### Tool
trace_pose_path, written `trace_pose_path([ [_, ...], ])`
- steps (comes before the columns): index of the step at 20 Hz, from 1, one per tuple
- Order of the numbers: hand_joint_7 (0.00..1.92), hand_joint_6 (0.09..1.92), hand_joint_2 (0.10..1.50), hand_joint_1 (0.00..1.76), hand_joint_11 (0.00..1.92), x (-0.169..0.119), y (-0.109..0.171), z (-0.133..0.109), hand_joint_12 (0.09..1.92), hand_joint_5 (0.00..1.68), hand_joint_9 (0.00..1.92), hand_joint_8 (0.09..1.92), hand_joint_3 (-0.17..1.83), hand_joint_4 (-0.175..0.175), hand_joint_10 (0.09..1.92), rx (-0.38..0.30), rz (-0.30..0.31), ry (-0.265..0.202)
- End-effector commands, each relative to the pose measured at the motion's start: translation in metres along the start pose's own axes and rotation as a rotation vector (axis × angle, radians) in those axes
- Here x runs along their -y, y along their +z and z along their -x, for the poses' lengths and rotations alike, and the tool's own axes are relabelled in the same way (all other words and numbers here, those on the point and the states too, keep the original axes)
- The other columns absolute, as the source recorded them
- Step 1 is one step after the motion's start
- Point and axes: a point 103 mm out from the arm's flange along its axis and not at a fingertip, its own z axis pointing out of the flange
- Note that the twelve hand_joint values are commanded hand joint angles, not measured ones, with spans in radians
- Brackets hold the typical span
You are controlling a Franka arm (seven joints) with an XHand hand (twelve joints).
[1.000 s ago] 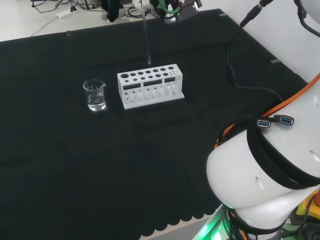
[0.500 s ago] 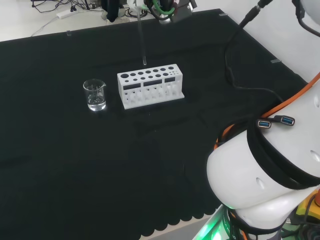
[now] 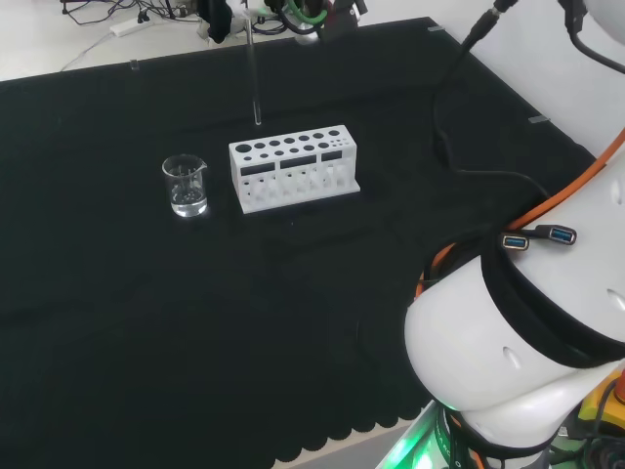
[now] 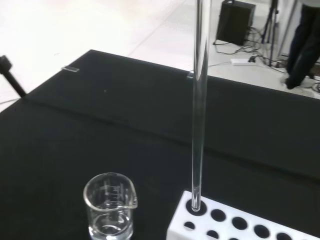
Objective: Stir in the beaker to the left of the white test tube rack with the glass rod.
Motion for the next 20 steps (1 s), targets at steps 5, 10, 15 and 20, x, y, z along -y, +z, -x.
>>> trace_pose_path([
  [5, 1.18, 0.20, 1.11, 1.31, 1.59, -0.018, -0.003, -0.033, 0.67, 1.29, 1.65, 1.00, -0.17, -0.175, 0.68, -0.011, -0.013, -0.117],
  [10, 1.18, 0.19, 1.11, 1.31, 1.59, -0.026, -0.006, -0.048, 0.66, 1.29, 1.65, 1.00, -0.17, -0.175, 0.68, -0.049, 0.001, -0.169],
  [15, 1.18, 0.19, 1.11, 1.31, 1.59, -0.026, -0.001, -0.057, 0.66, 1.29, 1.65, 1.00, -0.17, -0.175, 0.68, -0.053, -0.012, -0.195],
  [20, 1.18, 0.18, 1.11, 1.31, 1.59, -0.035, 0.012, -0.067, 0.67, 1.29, 1.65, 1.00, -0.17, -0.175, 0.68, -0.060, -0.023, -0.228],
])
